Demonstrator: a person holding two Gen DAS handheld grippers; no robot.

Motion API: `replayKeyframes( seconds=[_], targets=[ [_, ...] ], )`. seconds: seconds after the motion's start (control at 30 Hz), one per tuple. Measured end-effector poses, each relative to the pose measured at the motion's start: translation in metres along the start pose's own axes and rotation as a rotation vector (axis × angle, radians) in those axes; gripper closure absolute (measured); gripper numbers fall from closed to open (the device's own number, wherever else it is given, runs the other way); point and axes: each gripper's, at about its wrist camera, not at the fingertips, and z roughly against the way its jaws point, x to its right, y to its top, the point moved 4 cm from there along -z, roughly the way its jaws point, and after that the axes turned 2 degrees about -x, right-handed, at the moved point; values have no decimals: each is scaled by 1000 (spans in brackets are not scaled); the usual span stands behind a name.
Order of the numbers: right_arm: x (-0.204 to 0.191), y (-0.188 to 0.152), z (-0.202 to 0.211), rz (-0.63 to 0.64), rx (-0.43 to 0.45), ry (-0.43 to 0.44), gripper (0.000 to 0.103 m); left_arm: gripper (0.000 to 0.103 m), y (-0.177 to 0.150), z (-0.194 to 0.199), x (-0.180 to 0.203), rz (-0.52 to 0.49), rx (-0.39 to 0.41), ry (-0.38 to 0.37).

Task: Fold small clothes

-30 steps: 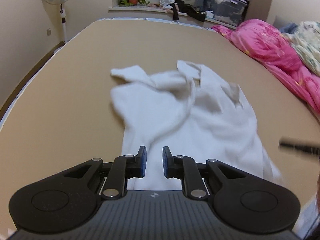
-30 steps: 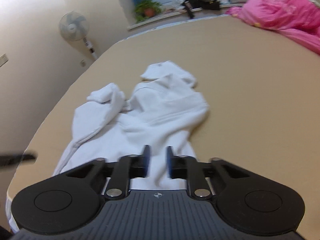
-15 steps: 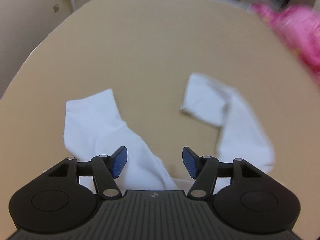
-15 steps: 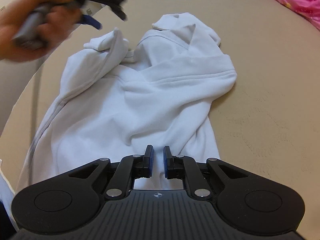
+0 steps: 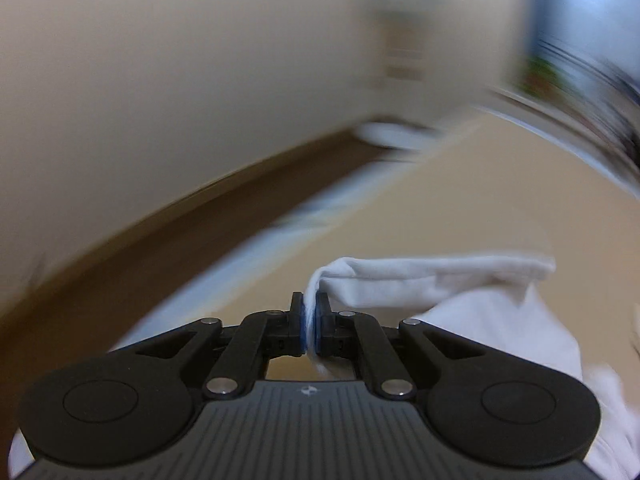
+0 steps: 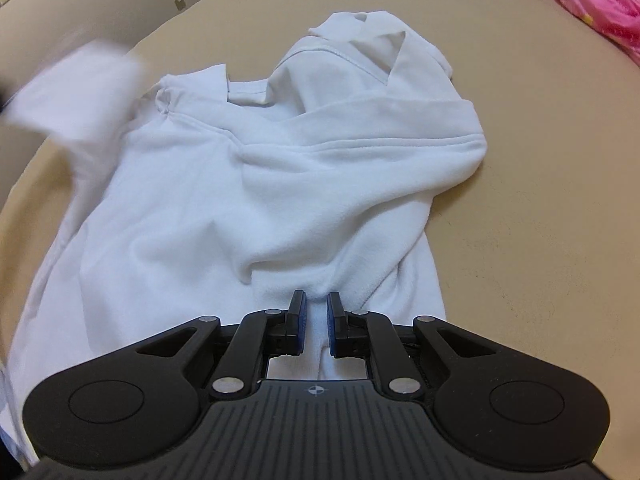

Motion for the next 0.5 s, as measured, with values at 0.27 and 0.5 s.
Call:
replayKeyframes(
  seconds=[0.27, 0.5],
  targets=[
    [-8, -3, -2, 40, 12, -45, 92, 63, -24, -63, -129, 386, -256, -23],
    [-8, -4, -4, 58, 21, -54, 92, 46, 2, -91, -124, 202, -181, 18]
  ],
)
